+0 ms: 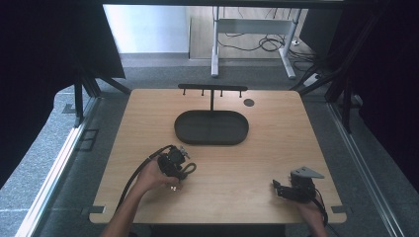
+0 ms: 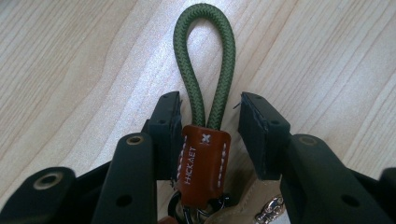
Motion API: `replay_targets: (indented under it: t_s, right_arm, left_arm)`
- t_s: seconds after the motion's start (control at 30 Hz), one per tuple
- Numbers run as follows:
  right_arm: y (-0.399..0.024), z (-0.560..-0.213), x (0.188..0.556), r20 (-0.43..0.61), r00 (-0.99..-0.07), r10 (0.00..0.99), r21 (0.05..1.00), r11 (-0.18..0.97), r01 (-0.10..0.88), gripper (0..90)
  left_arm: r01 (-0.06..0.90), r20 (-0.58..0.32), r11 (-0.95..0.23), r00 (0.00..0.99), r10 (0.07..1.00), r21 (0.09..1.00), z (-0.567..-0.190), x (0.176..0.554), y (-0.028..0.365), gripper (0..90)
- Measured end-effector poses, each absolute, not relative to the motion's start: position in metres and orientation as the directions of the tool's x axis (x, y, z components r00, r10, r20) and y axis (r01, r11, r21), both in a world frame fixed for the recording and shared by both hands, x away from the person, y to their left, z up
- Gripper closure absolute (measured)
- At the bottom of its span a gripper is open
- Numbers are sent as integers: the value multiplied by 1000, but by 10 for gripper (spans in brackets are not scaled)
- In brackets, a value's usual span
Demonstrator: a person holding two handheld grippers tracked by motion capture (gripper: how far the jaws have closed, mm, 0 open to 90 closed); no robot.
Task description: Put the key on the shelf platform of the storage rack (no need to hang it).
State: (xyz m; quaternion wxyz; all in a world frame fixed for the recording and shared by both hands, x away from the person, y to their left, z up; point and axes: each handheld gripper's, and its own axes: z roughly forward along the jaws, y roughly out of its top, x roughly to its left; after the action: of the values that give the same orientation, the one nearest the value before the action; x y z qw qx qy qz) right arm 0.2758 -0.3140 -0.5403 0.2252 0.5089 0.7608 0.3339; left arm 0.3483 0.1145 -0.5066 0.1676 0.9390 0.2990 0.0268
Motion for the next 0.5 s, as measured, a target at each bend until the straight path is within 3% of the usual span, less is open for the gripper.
replay_targets:
  t_s: [0.5]
  right_arm:
    - [-313,-540,276,-3,-377,926,735,257,627,201]
  left_arm:
    - [548,-49,-765,822,567,337,-507,348,114,604]
